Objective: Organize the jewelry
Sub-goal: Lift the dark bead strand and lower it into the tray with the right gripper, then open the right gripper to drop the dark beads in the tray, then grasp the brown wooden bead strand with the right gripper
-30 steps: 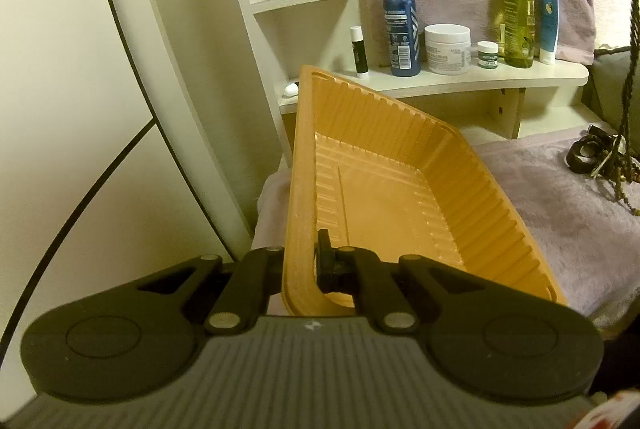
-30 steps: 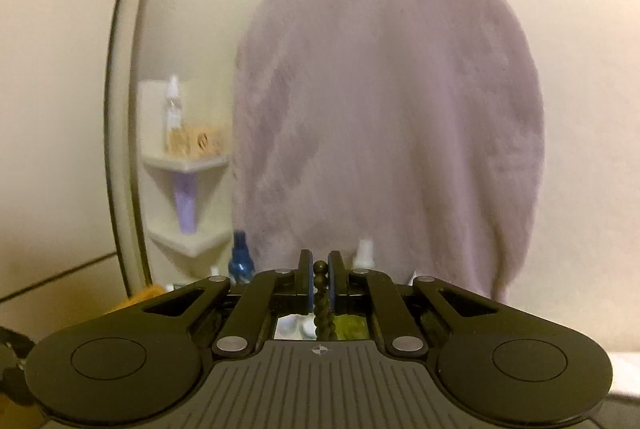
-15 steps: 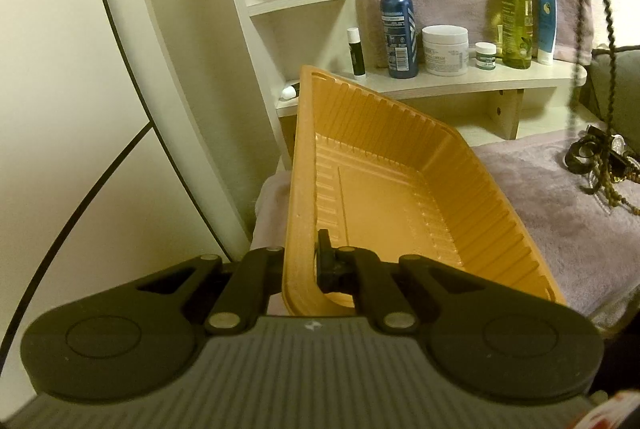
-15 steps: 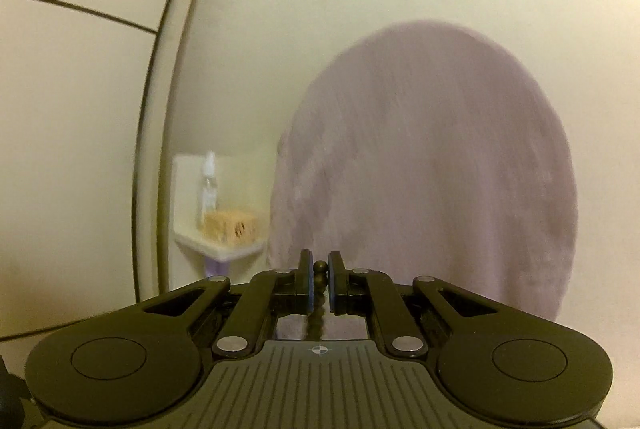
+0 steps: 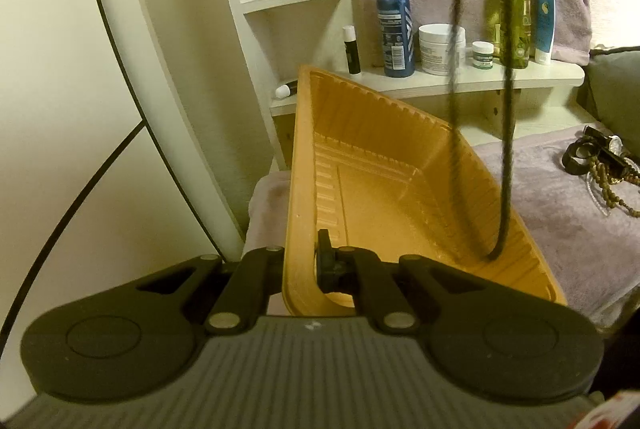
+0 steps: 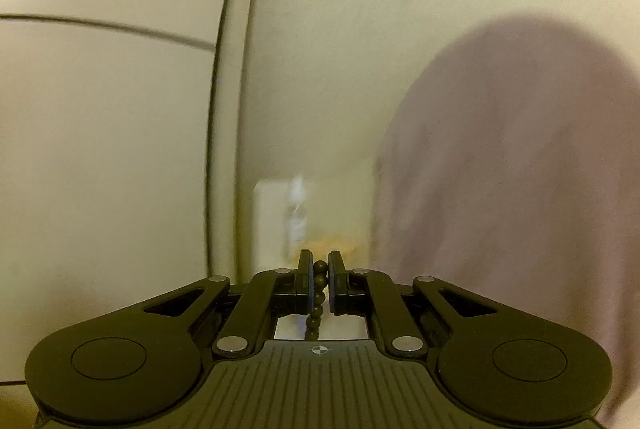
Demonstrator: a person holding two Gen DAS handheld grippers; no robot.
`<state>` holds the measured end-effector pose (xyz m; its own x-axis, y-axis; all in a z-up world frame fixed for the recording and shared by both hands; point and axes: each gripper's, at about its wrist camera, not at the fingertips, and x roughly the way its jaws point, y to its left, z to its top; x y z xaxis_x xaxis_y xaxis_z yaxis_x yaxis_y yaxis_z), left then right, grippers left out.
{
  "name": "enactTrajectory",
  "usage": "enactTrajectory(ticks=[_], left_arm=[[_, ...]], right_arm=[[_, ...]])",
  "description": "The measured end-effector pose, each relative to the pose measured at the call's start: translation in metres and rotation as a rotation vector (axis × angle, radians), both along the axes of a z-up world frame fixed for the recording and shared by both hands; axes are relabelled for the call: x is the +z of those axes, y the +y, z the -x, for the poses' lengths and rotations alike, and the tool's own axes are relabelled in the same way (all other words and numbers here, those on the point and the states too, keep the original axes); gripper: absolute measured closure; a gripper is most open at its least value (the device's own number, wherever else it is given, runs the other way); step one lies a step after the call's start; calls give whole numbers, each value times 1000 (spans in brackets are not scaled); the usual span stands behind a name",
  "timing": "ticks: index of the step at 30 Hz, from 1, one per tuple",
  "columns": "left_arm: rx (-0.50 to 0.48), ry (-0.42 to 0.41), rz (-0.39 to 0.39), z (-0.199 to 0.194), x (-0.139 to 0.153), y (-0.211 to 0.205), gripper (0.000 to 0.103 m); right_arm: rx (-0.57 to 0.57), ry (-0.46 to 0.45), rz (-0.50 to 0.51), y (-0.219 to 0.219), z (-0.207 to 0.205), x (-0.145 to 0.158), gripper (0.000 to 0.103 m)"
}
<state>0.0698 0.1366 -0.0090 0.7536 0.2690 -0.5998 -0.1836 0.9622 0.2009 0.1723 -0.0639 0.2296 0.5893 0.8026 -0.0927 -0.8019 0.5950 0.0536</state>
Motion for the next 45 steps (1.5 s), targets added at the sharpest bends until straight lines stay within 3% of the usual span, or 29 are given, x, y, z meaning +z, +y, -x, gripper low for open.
enactTrajectory(ticks=[6,13,22,24,25,26,28,33,37,40,45], left_arm=[[1,2,13,0,0,2,99],[-7,2,15,-3,0,4,99],[-7,7,16,-5,0,5,99],[-4,9,19,-5,0,6,99],[-4,9,19,-5,0,6,99],[-4,9,19,-5,0,6,99],[-4,9,16,-5,-1,5,99],[-3,9,22,-5,-1,7,99],[-5,10,24,-5,-1,7,99],[-4,11,23,-4,-1,7,99],[0,17,23,-4,-1,6,99]], right_arm=[[49,183,97,35,-21,-71,96],[60,433,160,38,-35,-164,96],[117,617,206,35,-32,-240,96],[101,625,201,29,-30,-244,92],[84,627,182,22,-29,-245,79],[69,626,164,15,-29,-244,53],[22,611,120,-6,-24,-241,33],[-194,534,38,-80,-13,-235,33],[-474,441,96,-143,-2,-251,33],[-544,479,137,-173,1,-270,36],[-558,512,173,-187,9,-293,58]])
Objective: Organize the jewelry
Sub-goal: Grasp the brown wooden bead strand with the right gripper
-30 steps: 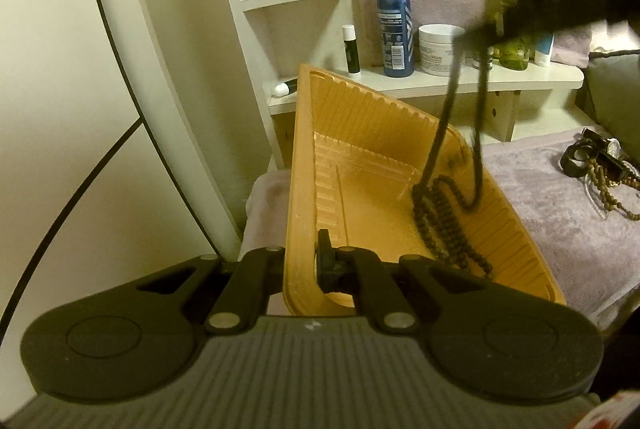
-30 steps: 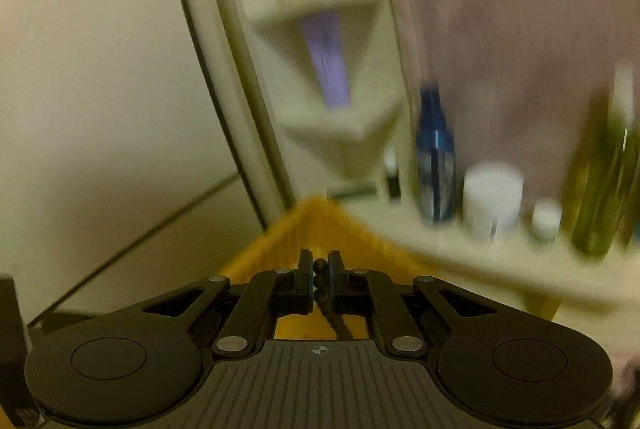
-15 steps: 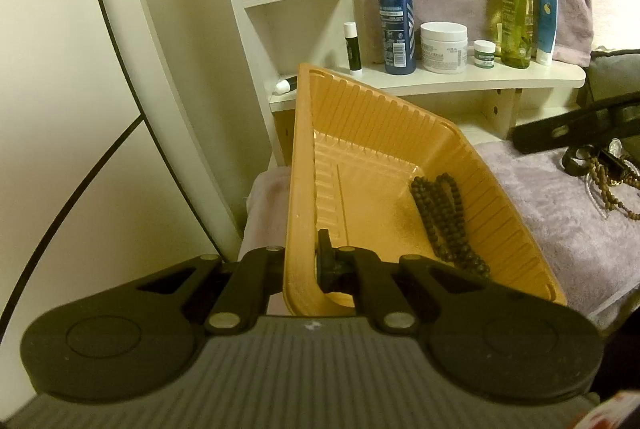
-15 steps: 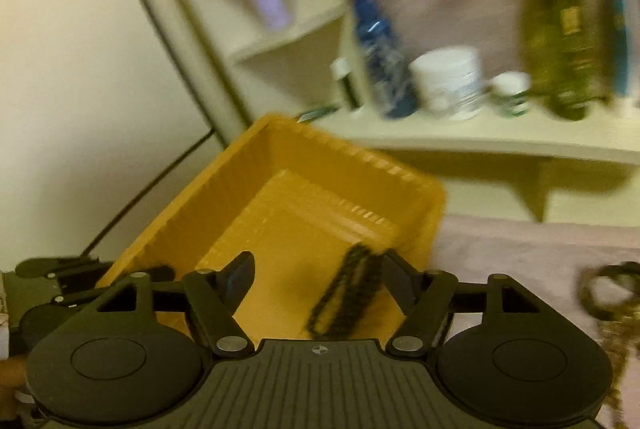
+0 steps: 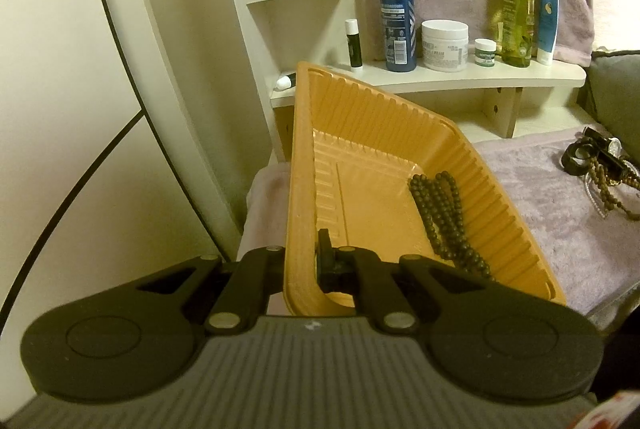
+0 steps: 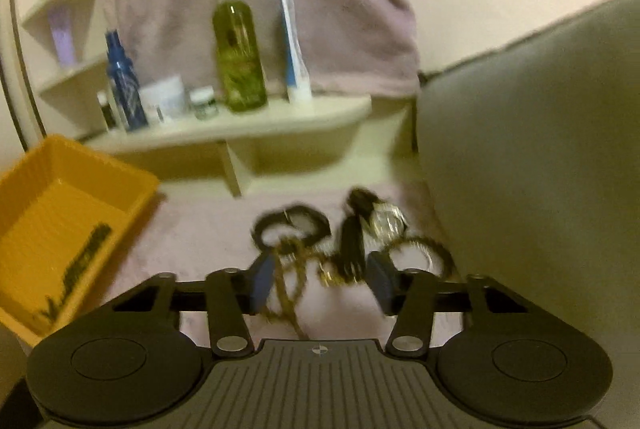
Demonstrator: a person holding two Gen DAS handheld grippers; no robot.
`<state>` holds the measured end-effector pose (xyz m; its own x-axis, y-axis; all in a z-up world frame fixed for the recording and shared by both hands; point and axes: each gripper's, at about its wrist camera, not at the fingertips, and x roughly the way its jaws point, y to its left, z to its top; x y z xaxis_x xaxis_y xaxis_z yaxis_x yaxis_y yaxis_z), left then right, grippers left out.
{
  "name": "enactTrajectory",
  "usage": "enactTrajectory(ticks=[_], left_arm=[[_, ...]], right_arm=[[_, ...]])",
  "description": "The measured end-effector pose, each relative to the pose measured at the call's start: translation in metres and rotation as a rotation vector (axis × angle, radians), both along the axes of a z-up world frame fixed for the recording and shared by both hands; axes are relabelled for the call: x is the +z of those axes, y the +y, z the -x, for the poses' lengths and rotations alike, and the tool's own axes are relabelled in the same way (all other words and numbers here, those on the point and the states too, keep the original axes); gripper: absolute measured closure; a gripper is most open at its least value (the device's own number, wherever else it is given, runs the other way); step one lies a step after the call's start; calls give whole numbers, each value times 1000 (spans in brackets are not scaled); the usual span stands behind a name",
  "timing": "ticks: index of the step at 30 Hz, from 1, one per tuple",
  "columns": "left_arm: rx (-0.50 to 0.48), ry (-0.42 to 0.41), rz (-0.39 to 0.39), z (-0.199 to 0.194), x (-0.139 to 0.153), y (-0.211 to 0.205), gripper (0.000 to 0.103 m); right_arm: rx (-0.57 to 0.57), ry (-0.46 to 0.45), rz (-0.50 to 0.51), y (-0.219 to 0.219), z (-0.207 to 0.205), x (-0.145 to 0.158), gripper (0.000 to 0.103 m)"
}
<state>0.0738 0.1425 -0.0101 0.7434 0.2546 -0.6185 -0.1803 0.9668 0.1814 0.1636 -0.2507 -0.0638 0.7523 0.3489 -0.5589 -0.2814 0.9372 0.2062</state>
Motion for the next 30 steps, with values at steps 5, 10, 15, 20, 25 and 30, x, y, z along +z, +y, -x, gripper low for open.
enactTrajectory(ticks=[5,10,15,20,25,30], left_arm=[[-5,4,-7,0,1,-1,99],[-6,7,-9,0,1,0,99],[-6,9,-8,0,1,0,99],[-3,14,-3,1,-1,2,99],[-1,17,-2,0,-1,3,99],[-1,20,0,-1,-2,5,99]], right_arm=[[37,30,1,15,1,-15,72],[81,37,16,36,-5,-24,72],[70,56,22,49,-20,-30,73],[70,75,34,59,-33,-35,81],[61,97,71,64,-42,-42,87],[51,76,37,59,-34,-32,96]])
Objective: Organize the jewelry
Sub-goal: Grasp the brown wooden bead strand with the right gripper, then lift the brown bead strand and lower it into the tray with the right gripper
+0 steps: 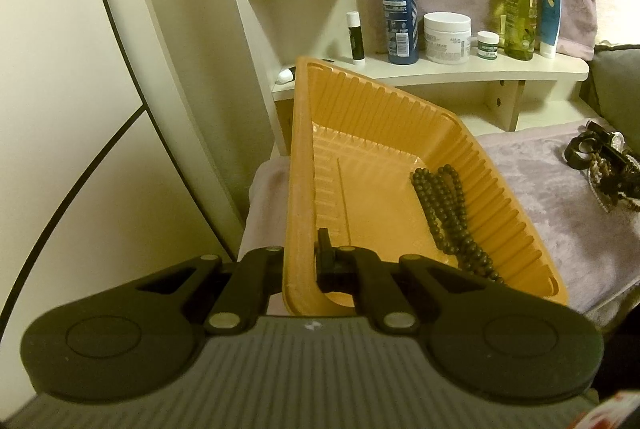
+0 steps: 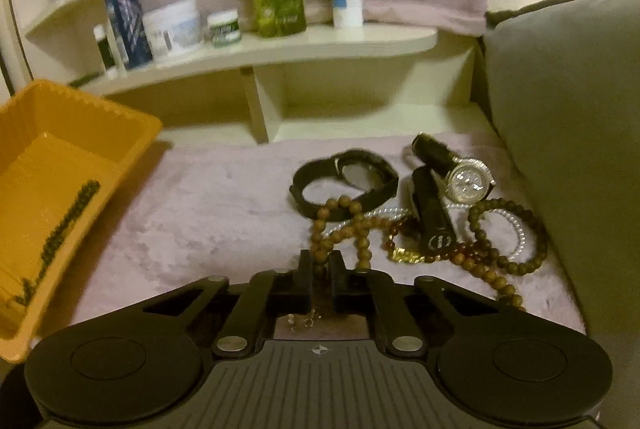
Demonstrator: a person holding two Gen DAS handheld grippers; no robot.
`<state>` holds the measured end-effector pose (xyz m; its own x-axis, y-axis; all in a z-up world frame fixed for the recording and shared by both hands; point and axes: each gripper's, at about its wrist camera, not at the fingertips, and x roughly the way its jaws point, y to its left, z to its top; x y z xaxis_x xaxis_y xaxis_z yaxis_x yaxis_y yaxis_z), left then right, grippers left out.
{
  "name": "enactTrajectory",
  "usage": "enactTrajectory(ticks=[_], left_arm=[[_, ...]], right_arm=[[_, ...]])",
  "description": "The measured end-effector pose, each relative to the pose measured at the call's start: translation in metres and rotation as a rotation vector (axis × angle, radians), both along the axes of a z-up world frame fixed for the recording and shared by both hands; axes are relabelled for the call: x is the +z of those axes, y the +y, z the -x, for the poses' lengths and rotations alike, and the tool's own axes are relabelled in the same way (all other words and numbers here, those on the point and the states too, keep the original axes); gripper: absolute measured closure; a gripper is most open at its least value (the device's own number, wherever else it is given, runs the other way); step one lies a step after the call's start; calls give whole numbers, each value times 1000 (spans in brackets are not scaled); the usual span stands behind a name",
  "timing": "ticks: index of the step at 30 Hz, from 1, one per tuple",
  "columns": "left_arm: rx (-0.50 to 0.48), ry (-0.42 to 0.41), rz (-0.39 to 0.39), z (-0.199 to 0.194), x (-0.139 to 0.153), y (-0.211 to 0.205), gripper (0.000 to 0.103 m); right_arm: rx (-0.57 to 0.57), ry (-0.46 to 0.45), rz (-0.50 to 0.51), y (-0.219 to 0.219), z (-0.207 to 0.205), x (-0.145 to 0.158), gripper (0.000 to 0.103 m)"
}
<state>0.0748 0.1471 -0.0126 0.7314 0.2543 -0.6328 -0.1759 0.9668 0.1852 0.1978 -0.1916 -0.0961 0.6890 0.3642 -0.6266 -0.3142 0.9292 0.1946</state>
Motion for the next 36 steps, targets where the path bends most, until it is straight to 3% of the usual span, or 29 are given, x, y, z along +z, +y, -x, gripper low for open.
enactTrajectory(ticks=[13,21,29,36], left_arm=[[1,-3,-2,-1,1,-1,99],[-2,-8,-5,-1,2,-1,99],[1,-10,-4,-1,3,-1,99],[0,-8,-3,-1,4,-1,99]], right_arm=[[48,-132,-122,-32,9,91,96],[91,-180,-167,-39,2,132,96],[170,-255,-201,-25,9,179,96],[327,-320,-241,17,14,222,96]])
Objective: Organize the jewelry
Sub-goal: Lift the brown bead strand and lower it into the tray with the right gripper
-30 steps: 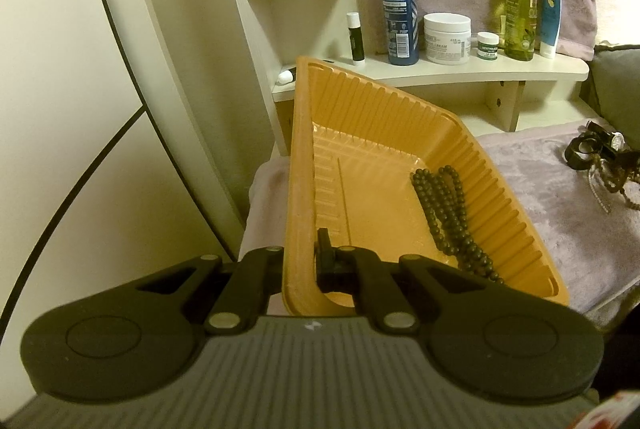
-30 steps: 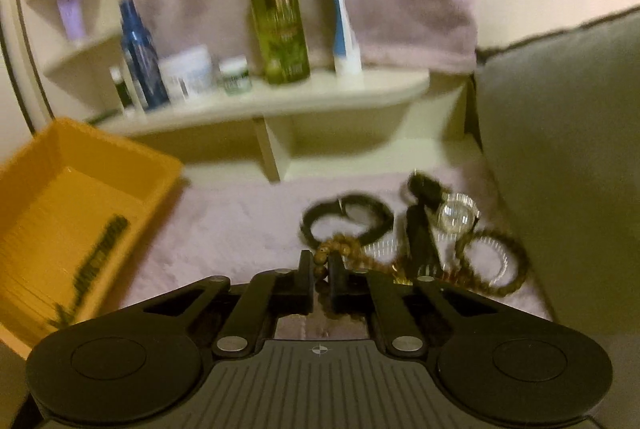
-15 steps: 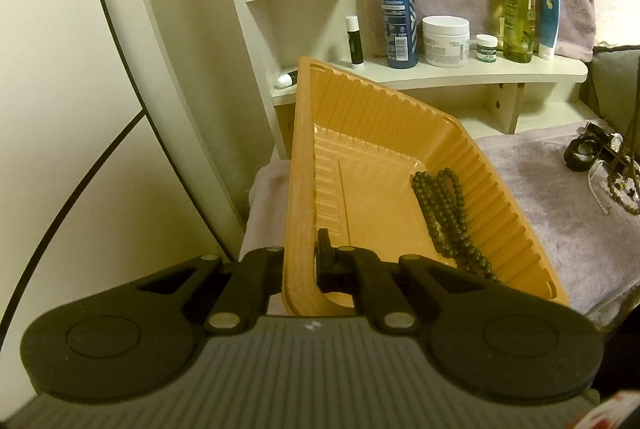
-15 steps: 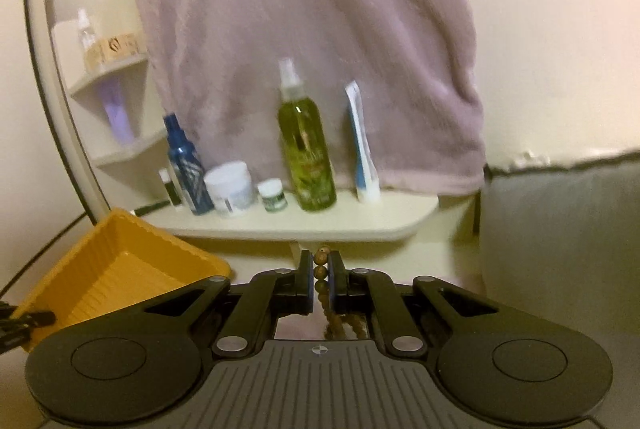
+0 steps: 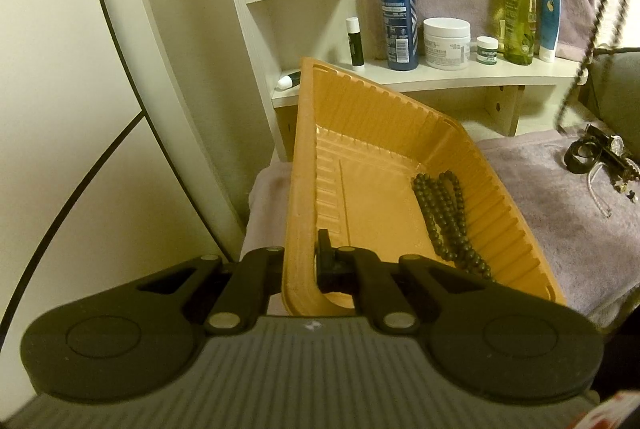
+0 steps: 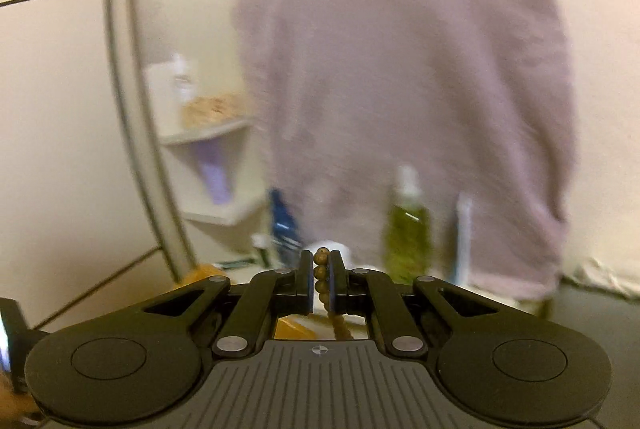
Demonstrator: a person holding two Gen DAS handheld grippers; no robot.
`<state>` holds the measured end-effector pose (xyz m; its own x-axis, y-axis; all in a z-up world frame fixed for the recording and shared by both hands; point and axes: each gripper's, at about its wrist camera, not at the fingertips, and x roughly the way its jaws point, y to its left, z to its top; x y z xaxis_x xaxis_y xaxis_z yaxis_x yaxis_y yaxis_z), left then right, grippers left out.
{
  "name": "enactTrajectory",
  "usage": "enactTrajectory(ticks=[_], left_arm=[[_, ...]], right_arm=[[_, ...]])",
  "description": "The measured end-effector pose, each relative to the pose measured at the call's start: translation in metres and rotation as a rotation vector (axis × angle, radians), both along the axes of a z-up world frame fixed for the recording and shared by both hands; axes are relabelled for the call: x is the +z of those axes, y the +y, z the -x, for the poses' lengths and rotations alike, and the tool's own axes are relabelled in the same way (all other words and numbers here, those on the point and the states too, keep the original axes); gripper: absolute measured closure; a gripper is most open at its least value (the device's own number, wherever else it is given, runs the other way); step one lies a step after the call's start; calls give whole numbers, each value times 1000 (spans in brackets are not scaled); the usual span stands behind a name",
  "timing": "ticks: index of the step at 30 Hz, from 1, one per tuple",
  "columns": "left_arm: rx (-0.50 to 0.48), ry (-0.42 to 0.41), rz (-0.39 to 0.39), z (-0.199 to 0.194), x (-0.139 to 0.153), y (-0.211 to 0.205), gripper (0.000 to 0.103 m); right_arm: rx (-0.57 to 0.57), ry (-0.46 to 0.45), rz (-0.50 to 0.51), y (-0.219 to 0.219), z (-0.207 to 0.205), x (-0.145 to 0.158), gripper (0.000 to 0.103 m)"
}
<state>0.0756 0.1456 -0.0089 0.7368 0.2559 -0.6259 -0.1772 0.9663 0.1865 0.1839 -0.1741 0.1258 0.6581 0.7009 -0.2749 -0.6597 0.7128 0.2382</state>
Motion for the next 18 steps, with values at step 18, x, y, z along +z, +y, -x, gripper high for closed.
enactTrajectory(ticks=[18], left_arm=[[1,6,3,-2,0,1,99]], right_arm=[[315,178,36,145,-3,-57,96]])
